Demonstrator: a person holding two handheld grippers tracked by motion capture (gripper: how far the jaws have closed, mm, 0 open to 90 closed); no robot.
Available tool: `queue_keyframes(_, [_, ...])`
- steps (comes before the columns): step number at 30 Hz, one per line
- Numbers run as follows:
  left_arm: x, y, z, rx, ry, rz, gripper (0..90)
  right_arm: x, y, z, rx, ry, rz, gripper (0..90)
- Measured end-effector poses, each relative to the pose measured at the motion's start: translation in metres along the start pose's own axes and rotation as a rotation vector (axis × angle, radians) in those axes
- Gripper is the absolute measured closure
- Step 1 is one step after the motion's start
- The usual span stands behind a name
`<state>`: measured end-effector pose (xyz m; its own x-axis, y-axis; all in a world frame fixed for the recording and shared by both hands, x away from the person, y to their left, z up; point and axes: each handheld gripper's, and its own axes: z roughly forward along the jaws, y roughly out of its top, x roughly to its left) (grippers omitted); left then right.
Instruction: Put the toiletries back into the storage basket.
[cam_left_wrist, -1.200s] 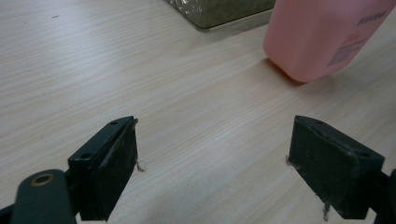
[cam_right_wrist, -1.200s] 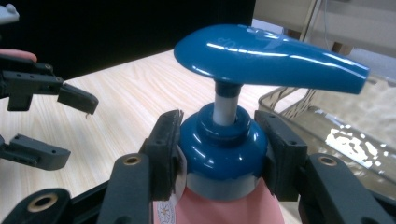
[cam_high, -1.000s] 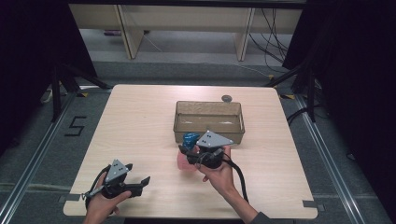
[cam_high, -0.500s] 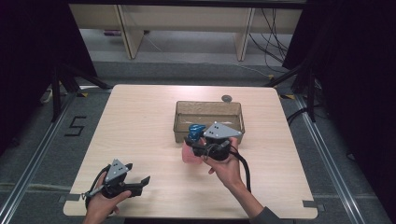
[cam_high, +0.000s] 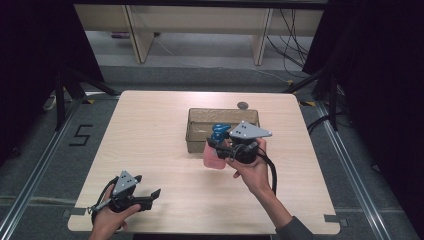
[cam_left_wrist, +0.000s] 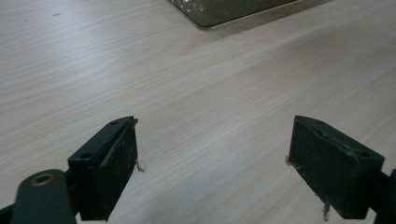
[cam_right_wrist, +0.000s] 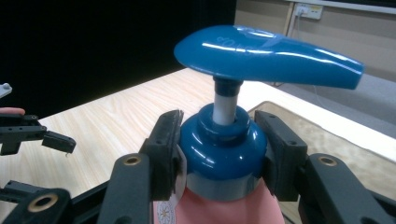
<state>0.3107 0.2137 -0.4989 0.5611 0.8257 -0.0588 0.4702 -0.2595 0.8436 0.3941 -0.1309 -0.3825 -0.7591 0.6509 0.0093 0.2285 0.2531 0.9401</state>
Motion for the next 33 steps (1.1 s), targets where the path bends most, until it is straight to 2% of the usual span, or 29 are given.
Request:
queue_keyframes(3, [0.000, -0.001, 0.000, 0.004, 0.000, -0.004, 15.2, -0.003, 0.003, -0.004, -0.002, -0.006, 0.020, 53.7])
queue_keyframes(4, [0.000, 0.000, 0.000, 0.001, 0.001, -0.003, 15.1, -0.007, 0.005, -0.008, 0.000, -0.021, 0.024, 53.7])
queue_keyframes(7, [0.000, -0.001, 0.000, 0.002, 0.000, -0.003, 15.2, -0.011, 0.007, -0.011, -0.011, -0.019, 0.005, 53.7])
queue_keyframes(10, [0.000, 0.000, 0.000, 0.000, 0.001, 0.000, 15.2, -0.017, 0.009, -0.018, -0.018, -0.049, 0.011, 53.7])
queue_keyframes(13, [0.000, -0.001, 0.001, 0.001, -0.002, -0.003, 15.2, -0.021, 0.011, -0.021, -0.018, -0.051, 0.006, 53.7])
queue_keyframes(16, [0.000, 0.000, 0.001, -0.004, -0.002, -0.002, 15.1, -0.023, 0.012, -0.026, -0.014, -0.066, 0.027, 53.7])
queue_keyframes(18, [0.000, -0.001, 0.001, 0.001, -0.002, -0.001, 15.2, -0.027, 0.014, -0.031, -0.015, -0.074, 0.024, 53.7])
queue_keyframes(19, [0.000, -0.001, 0.001, 0.002, -0.002, -0.003, 15.2, -0.031, 0.016, -0.033, -0.024, -0.083, -0.002, 53.7])
queue_keyframes(20, [0.000, -0.001, 0.001, -0.001, -0.002, -0.003, 15.2, -0.032, 0.016, -0.033, -0.028, -0.074, 0.014, 53.7])
queue_keyframes(24, [0.000, -0.001, 0.001, 0.003, -0.001, 0.000, 15.2, -0.038, 0.020, -0.039, -0.035, -0.096, 0.029, 53.7])
queue_keyframes(27, [0.000, 0.000, 0.001, -0.007, -0.002, 0.001, 15.1, -0.042, 0.022, -0.041, -0.036, -0.106, 0.017, 53.7])
queue_keyframes(28, [0.000, -0.001, 0.001, 0.000, -0.002, 0.009, 15.2, -0.045, 0.024, -0.044, -0.033, -0.117, 0.031, 53.7])
queue_keyframes(29, [0.000, -0.001, 0.001, 0.000, 0.001, 0.008, 15.2, -0.048, 0.024, -0.045, -0.040, -0.120, 0.020, 53.7])
queue_keyframes(33, [0.000, 0.000, 0.001, 0.002, 0.002, 0.012, 15.2, -0.054, 0.027, -0.048, -0.047, -0.131, 0.030, 53.7])
